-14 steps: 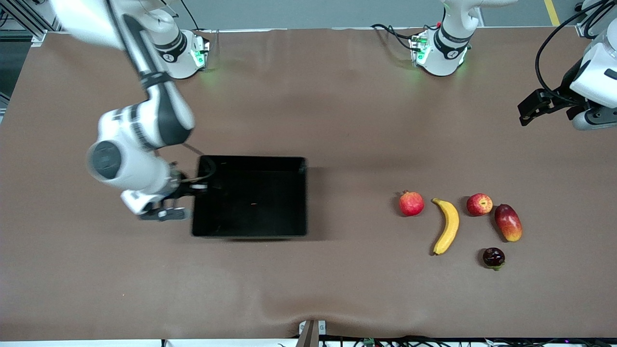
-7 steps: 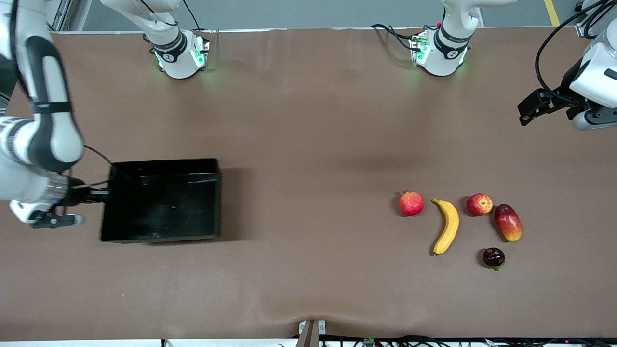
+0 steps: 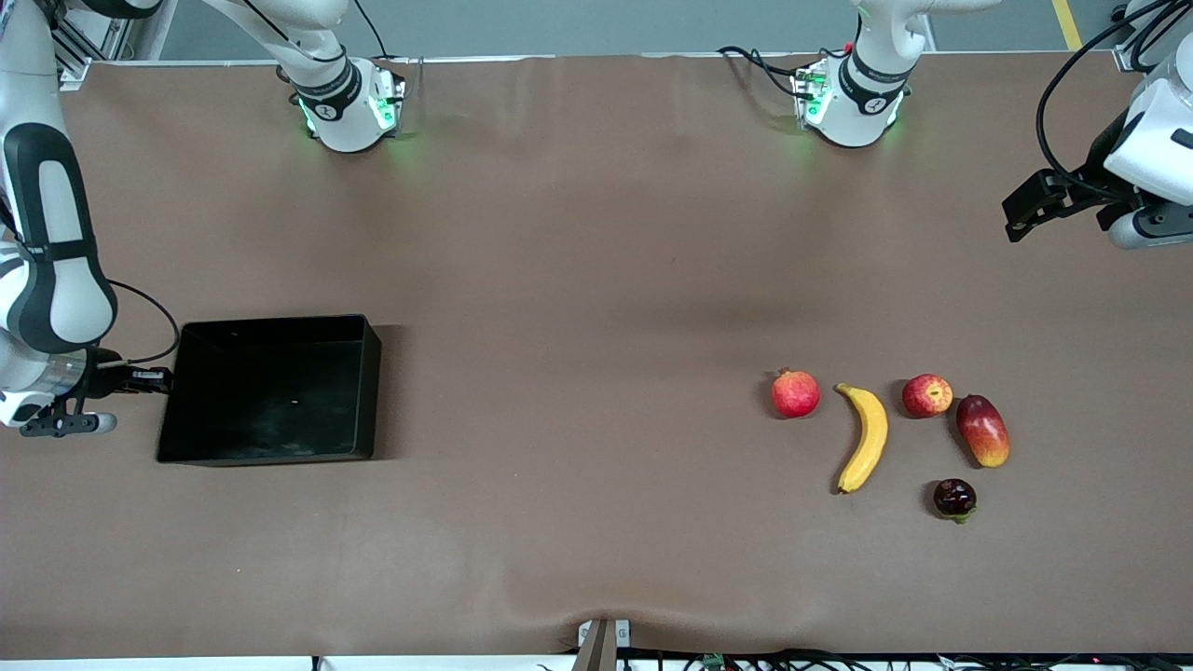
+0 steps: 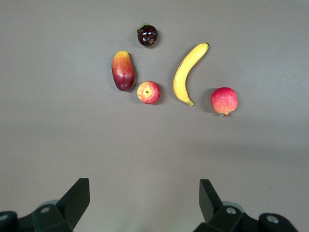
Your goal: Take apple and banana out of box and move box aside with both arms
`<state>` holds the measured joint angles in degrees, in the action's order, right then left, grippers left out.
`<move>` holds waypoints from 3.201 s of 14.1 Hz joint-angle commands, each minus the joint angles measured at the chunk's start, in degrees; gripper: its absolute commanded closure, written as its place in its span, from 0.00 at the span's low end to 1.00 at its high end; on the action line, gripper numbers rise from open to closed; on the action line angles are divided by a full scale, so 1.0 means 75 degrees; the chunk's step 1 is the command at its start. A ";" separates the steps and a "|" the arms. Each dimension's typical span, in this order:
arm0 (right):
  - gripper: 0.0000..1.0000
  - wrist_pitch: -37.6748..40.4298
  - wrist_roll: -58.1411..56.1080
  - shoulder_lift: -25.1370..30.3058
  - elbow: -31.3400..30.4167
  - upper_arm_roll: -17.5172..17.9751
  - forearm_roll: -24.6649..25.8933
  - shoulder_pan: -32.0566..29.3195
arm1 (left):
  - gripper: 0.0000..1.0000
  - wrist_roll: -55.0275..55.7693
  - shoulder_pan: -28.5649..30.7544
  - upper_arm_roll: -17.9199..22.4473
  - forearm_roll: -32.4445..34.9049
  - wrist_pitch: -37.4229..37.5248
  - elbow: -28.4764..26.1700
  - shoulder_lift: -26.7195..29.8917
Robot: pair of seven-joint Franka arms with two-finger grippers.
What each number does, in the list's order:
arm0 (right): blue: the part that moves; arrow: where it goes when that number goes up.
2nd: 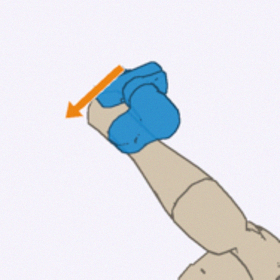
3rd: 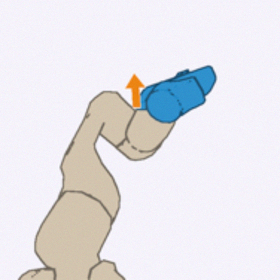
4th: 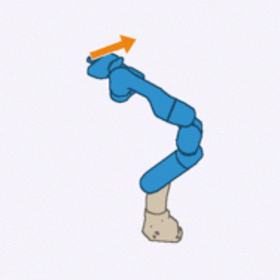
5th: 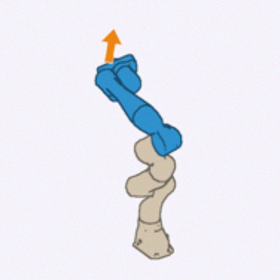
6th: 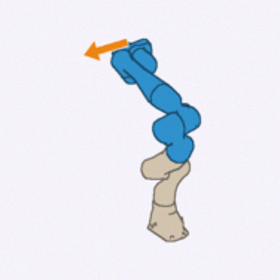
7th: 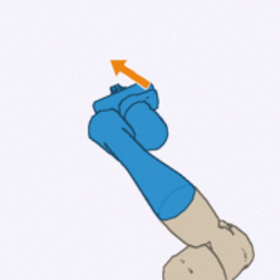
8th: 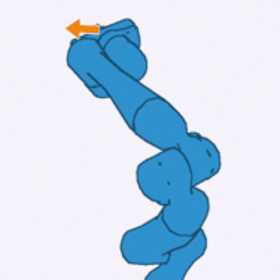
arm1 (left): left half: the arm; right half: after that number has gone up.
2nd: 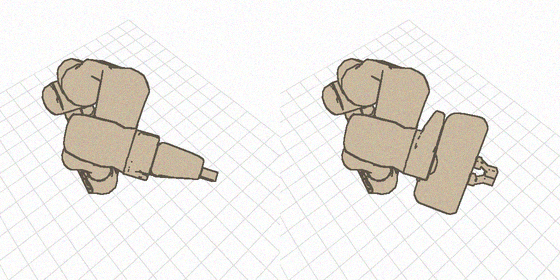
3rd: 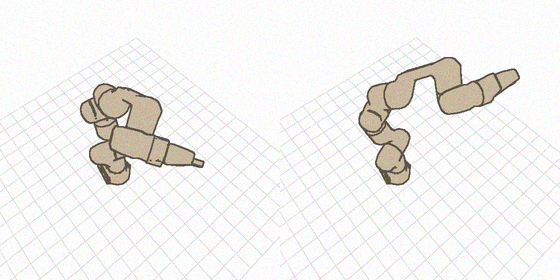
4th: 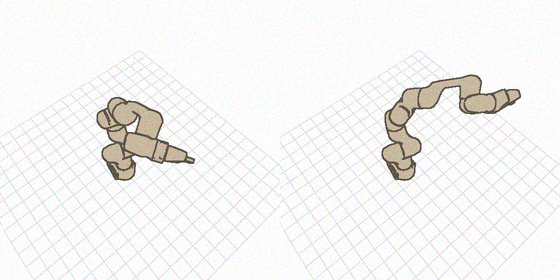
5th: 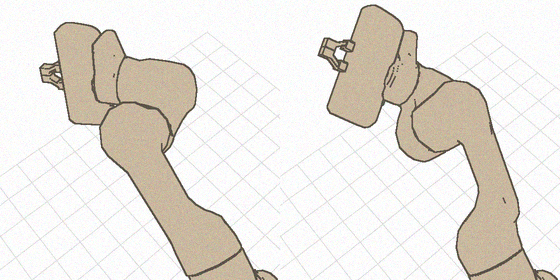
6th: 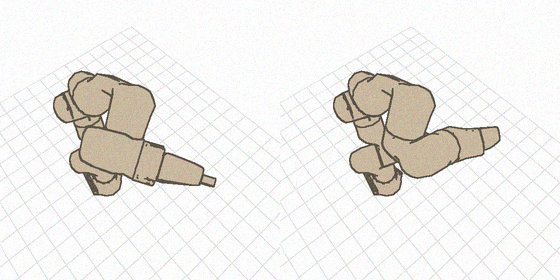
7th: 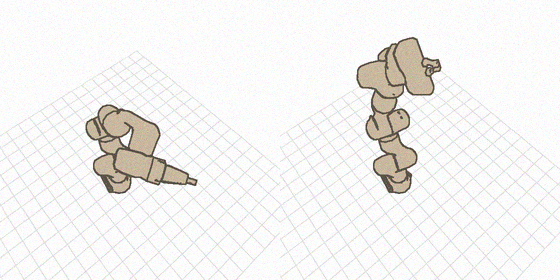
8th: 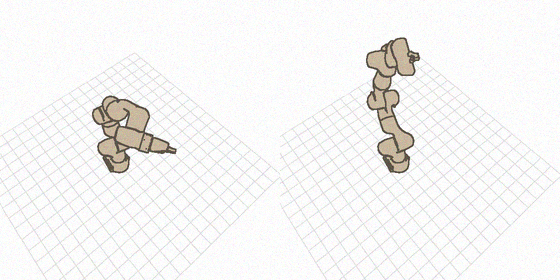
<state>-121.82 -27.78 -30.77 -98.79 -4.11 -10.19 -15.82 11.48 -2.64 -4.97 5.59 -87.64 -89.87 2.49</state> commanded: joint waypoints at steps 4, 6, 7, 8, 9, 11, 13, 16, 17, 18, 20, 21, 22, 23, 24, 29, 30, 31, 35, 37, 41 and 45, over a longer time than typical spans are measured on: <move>0.54 0.0187 0.0490 0.0552 0.0058 0.0196 -0.0036 0.0467 | 0.00 0.0063 0.0047 -0.0041 -0.0100 0.0013 -0.0029 0.0137; 0.25 0.0385 0.1088 0.0716 0.0047 0.0196 -0.0013 0.0888 | 0.00 0.0063 0.0047 -0.0041 -0.0100 0.0013 -0.0041 0.0125; 0.00 0.0503 0.1334 0.0832 0.0035 0.0196 -0.0013 0.0995 | 0.00 0.0063 0.0047 -0.0041 -0.0100 0.0013 -0.0041 0.0137; 0.00 0.0620 0.1476 0.0950 0.0035 0.0208 -0.0012 0.1146 | 0.00 0.0063 0.0047 -0.0041 -0.0100 0.0037 -0.0041 0.0137; 0.00 0.0737 0.1628 0.1078 0.0023 0.0196 -0.0012 0.1357 | 0.00 0.0063 0.0047 -0.0029 -0.0100 0.0037 -0.0041 0.0137; 0.00 0.0866 0.2306 0.1359 -0.0023 0.0184 0.0034 0.1650 | 0.00 0.0063 0.0047 -0.0029 -0.0100 0.0037 -0.0041 0.0149; 0.00 0.1089 0.3032 0.1687 -0.0047 0.0196 0.0430 0.1944 | 0.00 0.0063 0.0047 -0.0029 -0.0100 0.0049 -0.0041 0.0149; 0.00 0.1580 0.3657 0.2448 -0.0304 0.0196 0.0947 0.2308 | 0.00 0.0063 0.0047 -0.0029 -0.0100 0.0060 -0.0030 0.0184; 0.00 0.1791 0.3646 0.2718 -0.0305 0.0208 0.0960 0.2308 | 0.00 0.0063 0.0047 -0.0029 -0.0112 0.0037 -0.0006 0.0161; 0.00 0.1990 0.3645 0.2976 -0.0282 0.0208 0.0960 0.2308 | 0.00 0.0063 0.0047 -0.0029 -0.0124 0.0014 0.0006 0.0126; 0.00 0.2307 0.3576 0.3480 -0.0189 0.0220 0.0972 0.2297 | 0.00 0.0074 0.0036 -0.0029 -0.0124 0.0002 0.0006 0.0125; 0.00 0.2599 0.3564 0.3598 -0.0014 0.0208 0.0983 0.2285 | 0.00 0.0074 0.0047 -0.0029 -0.0124 0.0002 -0.0006 0.0125; 0.00 0.2984 0.3563 0.3611 0.0278 0.0208 0.0984 0.2250 | 0.00 0.0074 0.0047 -0.0018 -0.0136 0.0002 -0.0006 0.0125; 0.00 0.3371 0.3563 0.3611 0.0571 0.0185 0.0984 0.2226 | 0.00 0.0074 0.0047 -0.0018 -0.0124 0.0002 -0.0006 0.0125; 0.00 0.3677 0.3552 0.3634 0.0713 0.0161 0.1007 0.2215 | 0.00 0.0074 0.0047 -0.0006 -0.0124 0.0002 -0.0006 0.0125; 0.00 0.3984 0.3459 0.4290 0.0680 0.0173 0.1136 0.1992 | 0.00 0.0063 0.0118 -0.0018 -0.0136 0.0002 -0.0006 0.0125; 0.00 0.3984 0.3284 0.4302 0.0656 0.0184 0.1136 0.1899 | 0.00 0.0063 0.0118 -0.0018 -0.0136 0.0002 -0.0006 0.0137; 0.00 0.3961 0.3131 0.4302 0.0621 0.0184 0.1136 0.1840 | 0.00 0.0063 0.0118 -0.0029 -0.0136 0.0002 -0.0006 0.0137; 0.00 0.4019 0.3095 0.4302 0.0621 0.0196 0.1183 0.1851 | 0.00 0.0039 0.0118 -0.0041 -0.0136 0.0025 0.0006 0.0149; 0.00 0.4020 0.3106 0.4302 0.0621 0.0196 0.1229 0.1851 | 0.00 -0.0054 0.0118 -0.0029 -0.0136 0.0049 0.0006 0.0160; 0.00 0.4031 0.3106 0.4291 0.0609 0.0208 0.1241 0.1874 | 0.00 -0.0078 0.0129 -0.0018 -0.0136 0.0060 0.0158 0.0125; 0.00 0.4113 0.3106 0.4291 0.0574 0.0208 0.1241 0.1851 | 0.00 -0.0090 0.0141 -0.0029 -0.0147 0.0119 0.0181 0.0113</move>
<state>-91.28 -4.00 0.65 -93.82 -3.08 -1.74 -1.32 11.40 -2.11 -4.96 5.59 -87.55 -88.86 2.73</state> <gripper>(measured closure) 0.000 0.000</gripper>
